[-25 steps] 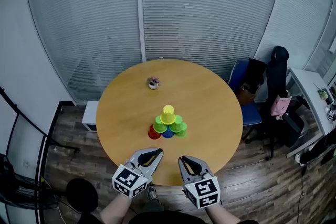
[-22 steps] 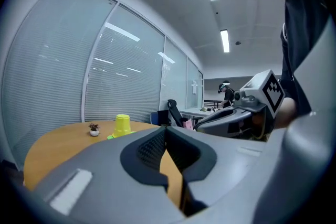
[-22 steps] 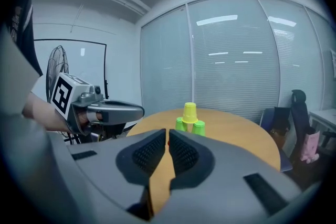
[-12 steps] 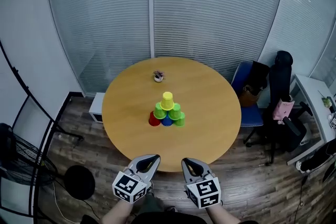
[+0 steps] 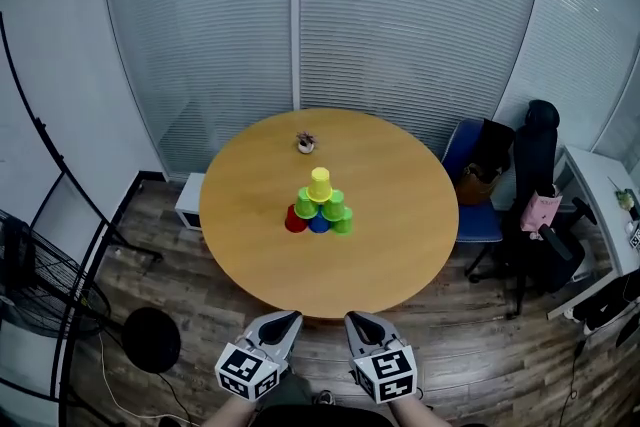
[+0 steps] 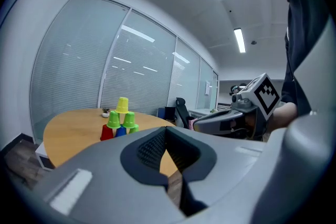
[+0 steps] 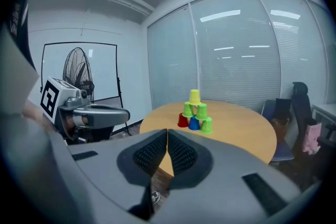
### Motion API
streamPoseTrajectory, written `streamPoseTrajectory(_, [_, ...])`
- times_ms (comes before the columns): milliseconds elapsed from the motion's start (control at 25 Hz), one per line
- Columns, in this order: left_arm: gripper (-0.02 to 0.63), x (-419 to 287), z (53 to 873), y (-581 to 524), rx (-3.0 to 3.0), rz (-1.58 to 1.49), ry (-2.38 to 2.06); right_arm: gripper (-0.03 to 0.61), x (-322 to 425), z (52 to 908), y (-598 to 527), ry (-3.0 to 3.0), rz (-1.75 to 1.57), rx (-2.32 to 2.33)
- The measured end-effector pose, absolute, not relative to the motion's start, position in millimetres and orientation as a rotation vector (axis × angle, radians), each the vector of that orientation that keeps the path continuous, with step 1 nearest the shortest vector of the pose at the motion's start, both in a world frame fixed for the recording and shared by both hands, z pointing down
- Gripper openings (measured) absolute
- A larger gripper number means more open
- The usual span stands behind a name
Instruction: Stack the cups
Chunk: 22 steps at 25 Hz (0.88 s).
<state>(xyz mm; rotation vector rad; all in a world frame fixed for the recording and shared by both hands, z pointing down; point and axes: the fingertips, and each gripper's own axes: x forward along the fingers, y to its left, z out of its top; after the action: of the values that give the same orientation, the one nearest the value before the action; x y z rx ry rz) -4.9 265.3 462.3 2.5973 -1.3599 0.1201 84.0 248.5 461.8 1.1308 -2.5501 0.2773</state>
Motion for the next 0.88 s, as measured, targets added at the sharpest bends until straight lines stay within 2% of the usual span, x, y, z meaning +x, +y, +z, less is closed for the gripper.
streamPoseTrajectory(880, [0.009,-1.4,470.8,303.2,2.583,0.140,-1.406,0.014,96.5,475.0,276.3,-2.516,0.268,1.166])
